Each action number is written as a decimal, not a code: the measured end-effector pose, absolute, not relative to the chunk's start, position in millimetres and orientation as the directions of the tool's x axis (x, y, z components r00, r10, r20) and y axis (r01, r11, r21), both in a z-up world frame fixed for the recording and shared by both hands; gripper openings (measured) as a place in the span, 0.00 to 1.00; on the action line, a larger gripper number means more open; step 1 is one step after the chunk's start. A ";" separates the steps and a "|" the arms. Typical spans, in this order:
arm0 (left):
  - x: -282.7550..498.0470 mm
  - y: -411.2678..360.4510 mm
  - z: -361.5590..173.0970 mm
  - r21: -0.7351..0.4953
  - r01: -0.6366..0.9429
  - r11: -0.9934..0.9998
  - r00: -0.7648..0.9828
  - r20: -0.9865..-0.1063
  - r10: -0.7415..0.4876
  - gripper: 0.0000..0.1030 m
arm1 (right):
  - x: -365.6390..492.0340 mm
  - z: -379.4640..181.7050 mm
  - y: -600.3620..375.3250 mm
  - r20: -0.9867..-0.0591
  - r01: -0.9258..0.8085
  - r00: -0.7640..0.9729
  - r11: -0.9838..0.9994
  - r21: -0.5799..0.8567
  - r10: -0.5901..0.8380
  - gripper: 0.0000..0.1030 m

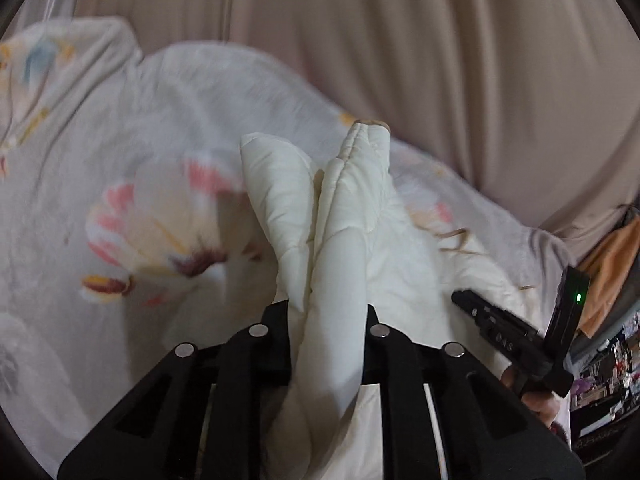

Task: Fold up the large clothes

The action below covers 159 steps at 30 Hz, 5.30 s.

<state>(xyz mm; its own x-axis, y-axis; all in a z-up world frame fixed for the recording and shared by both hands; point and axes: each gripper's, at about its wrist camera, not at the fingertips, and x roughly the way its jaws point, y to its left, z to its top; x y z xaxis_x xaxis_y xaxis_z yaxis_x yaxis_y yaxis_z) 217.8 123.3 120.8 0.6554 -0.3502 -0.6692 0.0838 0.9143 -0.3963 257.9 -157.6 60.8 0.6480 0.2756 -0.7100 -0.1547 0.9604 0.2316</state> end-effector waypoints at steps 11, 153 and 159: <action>153.9 4.2 214.7 -0.263 0.343 0.902 0.686 -0.586 -0.432 0.14 | 157.8 25.6 -182.9 -0.776 -0.287 0.483 0.910 0.298 0.406 0.01; 108.0 -80.6 39.3 0.055 0.387 0.920 0.580 -0.790 -0.197 0.67 | 74.7 17.3 -340.9 -0.759 0.032 0.641 0.984 0.173 0.112 0.08; 101.9 -80.3 43.9 0.054 0.383 0.922 0.582 -0.790 -0.195 0.67 | 69.7 22.6 -338.9 -0.744 0.028 0.663 0.990 0.141 0.087 0.11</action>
<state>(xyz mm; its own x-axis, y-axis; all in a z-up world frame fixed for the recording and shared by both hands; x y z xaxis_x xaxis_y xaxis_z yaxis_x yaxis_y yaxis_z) 101.9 -80.3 43.9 0.5819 -0.1951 -0.7895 0.3828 0.9223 0.0542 69.7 -338.9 22.6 0.6630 0.0874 -0.7435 0.0279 0.9896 0.1412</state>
